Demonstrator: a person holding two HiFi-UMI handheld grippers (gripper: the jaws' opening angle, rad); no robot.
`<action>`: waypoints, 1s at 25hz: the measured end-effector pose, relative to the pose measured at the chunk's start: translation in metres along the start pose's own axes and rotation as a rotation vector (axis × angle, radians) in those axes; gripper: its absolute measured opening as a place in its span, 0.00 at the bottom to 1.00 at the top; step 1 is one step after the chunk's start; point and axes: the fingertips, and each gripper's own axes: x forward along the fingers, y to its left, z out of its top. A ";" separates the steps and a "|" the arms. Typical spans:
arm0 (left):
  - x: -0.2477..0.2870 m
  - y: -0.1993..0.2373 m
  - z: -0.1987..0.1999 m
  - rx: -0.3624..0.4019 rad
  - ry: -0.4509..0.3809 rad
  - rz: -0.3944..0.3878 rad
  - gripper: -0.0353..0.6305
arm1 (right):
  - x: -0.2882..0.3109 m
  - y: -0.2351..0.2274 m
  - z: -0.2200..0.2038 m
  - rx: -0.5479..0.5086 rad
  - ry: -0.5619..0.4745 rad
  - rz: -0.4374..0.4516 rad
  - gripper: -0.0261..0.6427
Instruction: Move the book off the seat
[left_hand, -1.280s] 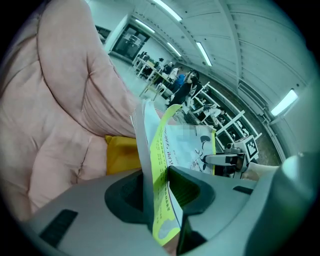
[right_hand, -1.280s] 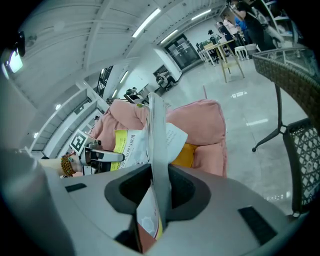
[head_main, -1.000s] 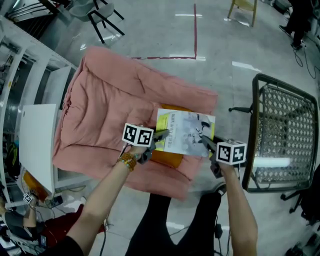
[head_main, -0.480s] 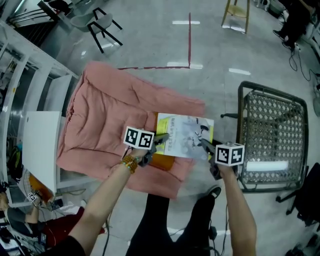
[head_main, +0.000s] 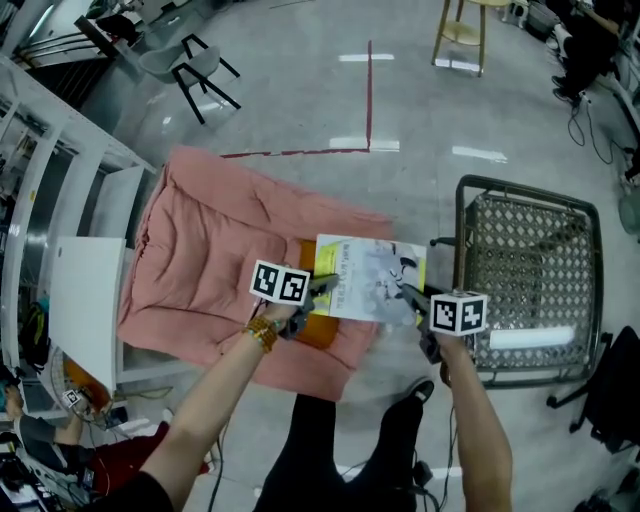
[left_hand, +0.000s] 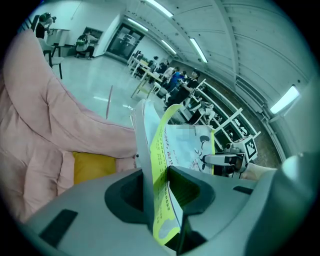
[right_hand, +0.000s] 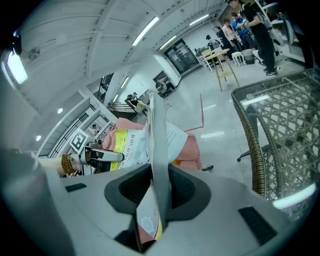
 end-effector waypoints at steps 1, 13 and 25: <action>0.001 -0.004 0.002 0.001 -0.001 0.000 0.24 | -0.004 -0.001 0.002 0.000 -0.001 -0.001 0.19; 0.029 -0.049 0.017 0.016 -0.003 -0.019 0.24 | -0.051 -0.028 0.018 -0.016 -0.029 -0.037 0.19; 0.074 -0.109 0.028 0.031 0.008 -0.053 0.24 | -0.112 -0.070 0.028 -0.015 -0.050 -0.073 0.20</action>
